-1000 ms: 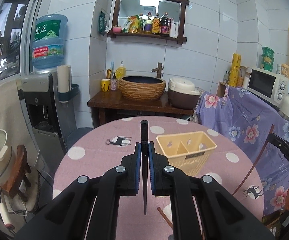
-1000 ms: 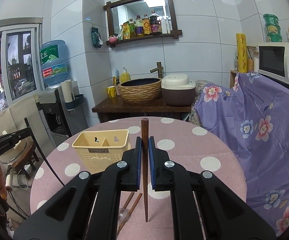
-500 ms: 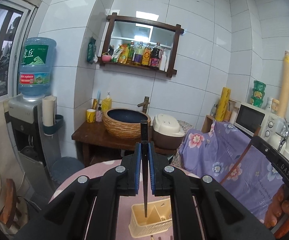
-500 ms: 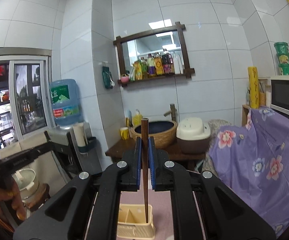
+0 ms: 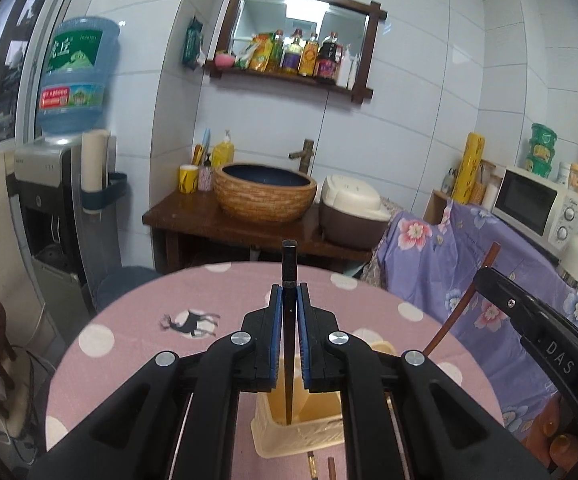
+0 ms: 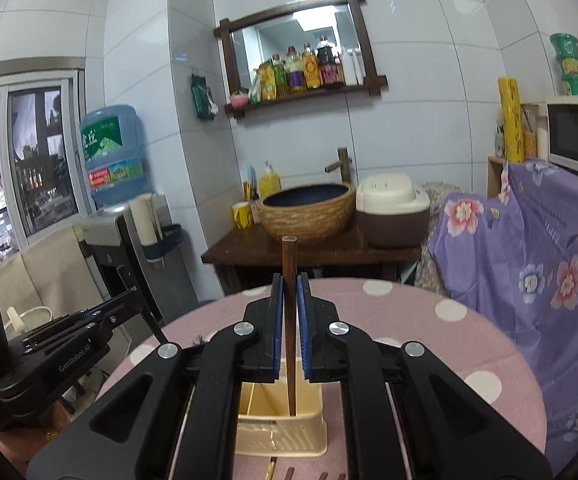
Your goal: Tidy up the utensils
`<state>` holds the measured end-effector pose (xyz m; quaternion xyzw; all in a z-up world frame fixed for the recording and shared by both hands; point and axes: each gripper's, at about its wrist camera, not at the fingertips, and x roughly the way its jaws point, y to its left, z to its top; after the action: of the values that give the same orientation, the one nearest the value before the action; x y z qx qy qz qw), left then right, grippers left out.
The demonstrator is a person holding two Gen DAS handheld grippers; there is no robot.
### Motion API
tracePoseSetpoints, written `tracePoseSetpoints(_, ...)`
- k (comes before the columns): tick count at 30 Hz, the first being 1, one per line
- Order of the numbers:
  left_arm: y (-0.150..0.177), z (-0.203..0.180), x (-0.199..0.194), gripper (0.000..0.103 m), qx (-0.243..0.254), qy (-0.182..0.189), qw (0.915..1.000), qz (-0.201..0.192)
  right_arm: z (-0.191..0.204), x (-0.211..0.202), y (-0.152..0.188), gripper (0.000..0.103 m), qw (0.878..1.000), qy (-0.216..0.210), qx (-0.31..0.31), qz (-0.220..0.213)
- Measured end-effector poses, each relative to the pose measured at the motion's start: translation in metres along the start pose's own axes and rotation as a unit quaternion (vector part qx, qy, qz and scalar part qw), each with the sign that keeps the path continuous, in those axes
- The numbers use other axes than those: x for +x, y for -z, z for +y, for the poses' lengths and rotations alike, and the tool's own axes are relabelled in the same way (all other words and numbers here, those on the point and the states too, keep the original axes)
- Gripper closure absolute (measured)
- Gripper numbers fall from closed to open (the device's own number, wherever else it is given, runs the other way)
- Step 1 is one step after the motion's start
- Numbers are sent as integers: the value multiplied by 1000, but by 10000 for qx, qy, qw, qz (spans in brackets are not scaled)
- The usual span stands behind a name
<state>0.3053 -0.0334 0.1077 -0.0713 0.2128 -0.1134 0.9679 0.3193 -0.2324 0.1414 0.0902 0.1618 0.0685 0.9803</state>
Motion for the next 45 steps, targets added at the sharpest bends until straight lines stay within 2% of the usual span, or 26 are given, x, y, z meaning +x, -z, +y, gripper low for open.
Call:
tracePoseSetpoints(8,23,9,18,94,-109,-41,9994,339,-8,9,18,95,9998,20,102,154)
tracePoseSetpoints(16,25,6,16,94,-85,22,9996,274,-11,6,23,95,9999,-64,122,76)
tracePoseSetpoints(17,25,5,14,94,-55,39,9997,253,-10,5,23,92,9999,-80,81,72)
tracePoseSetpoints(18,25,4,12,88,-26,52,9997,243,-10,3,25,89,10000,-68,46,44)
tracePoseSetpoints(19,26,3,9,81,7,50,9997,224,-10,0,26,75,10000,-63,20,-4)
tracePoseSetpoints(20,27,3,4,60,27,38,9998,174,-10,-4,28,58,9999,-91,18,-66)
tracePoseSetpoints(21,28,3,0,46,38,22,9999,114,-10,-8,29,53,9999,-106,36,-110)
tracePoseSetpoints(25,35,6,-21,42,114,-30,9999,19,-11,-23,35,53,9999,-37,-7,-101)
tracePoseSetpoints(27,42,10,-30,32,38,-11,10000,24,-12,-31,41,52,10000,-27,-12,-61)
tracePoseSetpoints(33,74,21,-47,20,-19,-62,9996,270,-17,-47,73,47,9996,58,-86,277)
tracePoseSetpoints(36,97,23,-50,18,111,-138,9985,513,-19,-53,94,39,9987,139,-165,471)
tracePoseSetpoints(42,142,37,-56,16,-48,-208,9952,950,-22,-60,140,39,9948,302,-367,905)
tracePoseSetpoints(45,161,42,-61,19,-131,-190,9929,1166,-29,-63,161,39,9925,344,-316,1131)
